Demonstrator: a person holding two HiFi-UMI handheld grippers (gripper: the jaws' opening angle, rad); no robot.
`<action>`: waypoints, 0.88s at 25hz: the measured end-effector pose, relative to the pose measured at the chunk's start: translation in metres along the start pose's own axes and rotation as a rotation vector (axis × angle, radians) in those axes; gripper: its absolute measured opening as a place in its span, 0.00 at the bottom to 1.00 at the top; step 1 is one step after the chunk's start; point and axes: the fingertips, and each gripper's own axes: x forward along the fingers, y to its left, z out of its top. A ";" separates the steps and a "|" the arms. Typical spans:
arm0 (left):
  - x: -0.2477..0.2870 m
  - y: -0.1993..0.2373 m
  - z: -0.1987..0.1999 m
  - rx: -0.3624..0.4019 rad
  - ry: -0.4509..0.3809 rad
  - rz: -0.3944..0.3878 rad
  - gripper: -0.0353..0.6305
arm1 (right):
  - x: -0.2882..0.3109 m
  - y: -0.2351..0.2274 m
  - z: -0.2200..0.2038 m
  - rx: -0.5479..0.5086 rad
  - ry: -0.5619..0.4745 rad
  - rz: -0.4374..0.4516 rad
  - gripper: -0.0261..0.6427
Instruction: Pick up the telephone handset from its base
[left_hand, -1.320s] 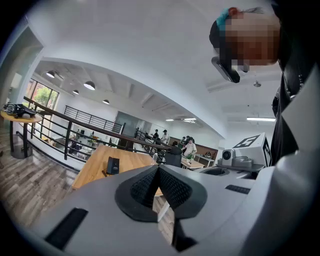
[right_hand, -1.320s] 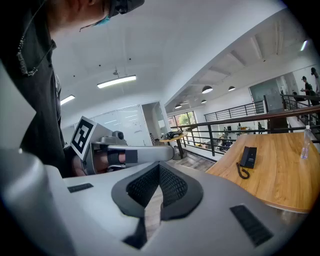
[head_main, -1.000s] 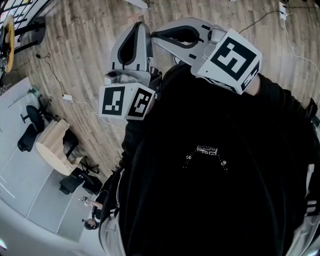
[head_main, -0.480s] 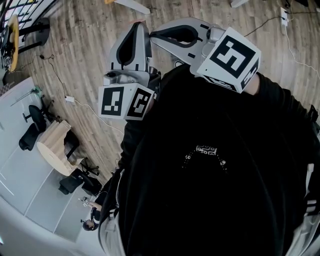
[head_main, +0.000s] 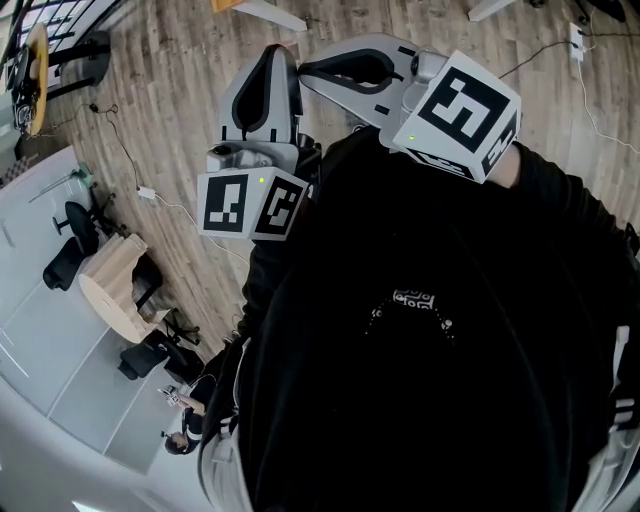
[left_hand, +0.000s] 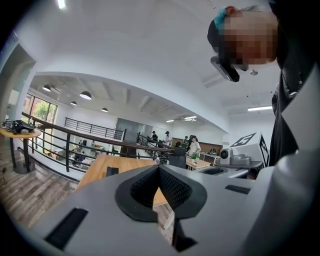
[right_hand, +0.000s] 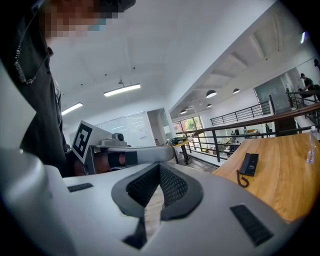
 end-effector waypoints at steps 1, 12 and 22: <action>0.002 -0.003 -0.001 0.002 0.002 0.000 0.06 | -0.003 -0.001 -0.001 0.001 0.000 0.001 0.06; 0.039 -0.048 0.000 0.053 0.025 -0.067 0.06 | -0.052 -0.027 0.001 0.038 -0.042 -0.062 0.06; 0.058 -0.066 -0.008 0.054 0.050 -0.089 0.06 | -0.073 -0.042 -0.005 0.086 -0.058 -0.079 0.06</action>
